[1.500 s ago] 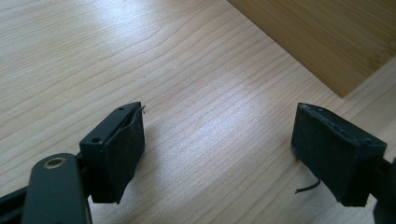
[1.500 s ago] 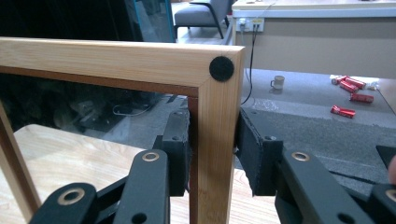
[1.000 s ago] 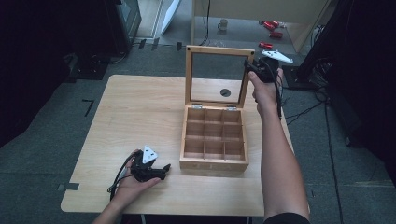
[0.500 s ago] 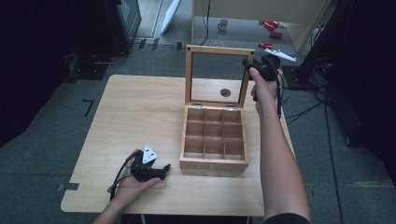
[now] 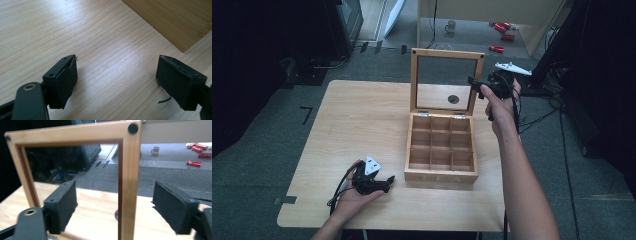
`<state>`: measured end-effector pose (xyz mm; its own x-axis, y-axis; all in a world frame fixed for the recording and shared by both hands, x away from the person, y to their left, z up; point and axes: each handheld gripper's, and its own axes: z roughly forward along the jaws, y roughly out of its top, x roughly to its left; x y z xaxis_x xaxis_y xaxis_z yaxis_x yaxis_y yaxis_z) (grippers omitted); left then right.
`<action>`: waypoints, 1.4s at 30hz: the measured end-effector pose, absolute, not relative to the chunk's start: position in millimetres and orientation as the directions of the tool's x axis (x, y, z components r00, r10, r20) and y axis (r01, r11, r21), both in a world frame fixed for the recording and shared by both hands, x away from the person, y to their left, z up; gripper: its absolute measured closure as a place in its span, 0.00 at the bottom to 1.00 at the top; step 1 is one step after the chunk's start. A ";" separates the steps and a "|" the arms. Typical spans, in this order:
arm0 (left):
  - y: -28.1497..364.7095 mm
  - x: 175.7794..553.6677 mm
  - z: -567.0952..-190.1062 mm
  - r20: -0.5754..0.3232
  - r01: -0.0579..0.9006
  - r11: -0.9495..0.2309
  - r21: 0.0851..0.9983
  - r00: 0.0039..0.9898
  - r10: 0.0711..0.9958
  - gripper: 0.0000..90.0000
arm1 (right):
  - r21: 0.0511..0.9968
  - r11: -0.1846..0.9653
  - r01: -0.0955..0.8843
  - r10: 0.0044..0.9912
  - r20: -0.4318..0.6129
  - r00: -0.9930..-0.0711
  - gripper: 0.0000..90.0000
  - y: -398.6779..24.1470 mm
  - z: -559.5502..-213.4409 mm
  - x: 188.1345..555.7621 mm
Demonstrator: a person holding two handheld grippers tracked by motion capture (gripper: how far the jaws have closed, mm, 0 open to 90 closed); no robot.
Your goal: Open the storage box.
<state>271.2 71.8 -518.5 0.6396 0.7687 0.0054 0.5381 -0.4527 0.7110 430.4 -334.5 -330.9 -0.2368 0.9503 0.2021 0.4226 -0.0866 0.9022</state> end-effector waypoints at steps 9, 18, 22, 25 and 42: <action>71.7 271.2 -518.6 0.007 0.537 -0.453 0.712 0.639 0.769 0.20 | 0.901 -0.057 0.429 0.952 0.179 -0.248 0.16 -340.0 -349.3 386.9; 71.4 271.2 -518.7 0.005 0.538 -0.449 0.713 0.637 0.771 0.20 | 0.901 -0.049 0.431 0.957 0.167 -0.239 0.15 -355.9 -371.1 343.9; 71.6 271.3 -518.6 0.008 0.537 -0.453 0.712 0.638 0.770 0.20 | 0.903 -0.038 0.427 0.963 0.147 -0.226 0.15 -364.1 -382.2 326.2; 71.3 271.4 -518.7 0.007 0.538 -0.450 0.713 0.636 0.771 0.20 | 0.905 0.001 0.426 0.973 0.098 -0.209 0.15 -368.9 -392.5 314.5; 71.2 271.4 -518.7 0.007 0.539 -0.449 0.713 0.635 0.773 0.20 | 0.884 -0.002 0.467 0.977 0.101 -0.187 0.15 -390.9 -442.4 261.8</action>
